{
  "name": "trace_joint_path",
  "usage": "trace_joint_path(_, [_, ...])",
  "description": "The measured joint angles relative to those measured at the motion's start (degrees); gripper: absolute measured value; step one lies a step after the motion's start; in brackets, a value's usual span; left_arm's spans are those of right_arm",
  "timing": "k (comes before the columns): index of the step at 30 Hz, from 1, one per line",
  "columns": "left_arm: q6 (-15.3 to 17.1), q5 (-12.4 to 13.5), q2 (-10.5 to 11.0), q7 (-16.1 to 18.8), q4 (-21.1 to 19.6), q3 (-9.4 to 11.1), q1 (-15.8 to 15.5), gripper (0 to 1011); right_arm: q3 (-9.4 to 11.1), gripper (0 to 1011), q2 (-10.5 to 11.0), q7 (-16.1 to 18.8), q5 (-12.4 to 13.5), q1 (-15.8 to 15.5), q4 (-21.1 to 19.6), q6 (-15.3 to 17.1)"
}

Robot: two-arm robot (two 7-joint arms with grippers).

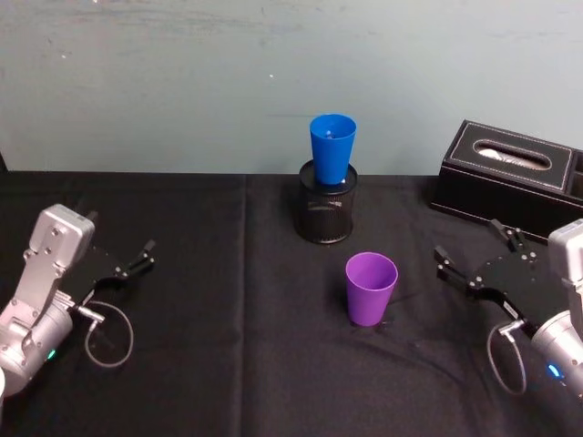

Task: Pick up one cup with a gripper and tap it against the other cup.

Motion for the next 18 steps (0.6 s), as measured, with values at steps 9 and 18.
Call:
trace_joint_path(9, [0.0,0.0,0.0,0.0,0.0,0.0,0.0,1011,0.9,1003,-1.7,4.0,3.0,-0.9,-1.8,-0.6])
trace_joint_path(18, [0.0,0.0,0.0,0.0,0.0,0.0,0.0,1011,0.4,1003,-3.5,7.5,3.5,-0.4,-1.7,0.1])
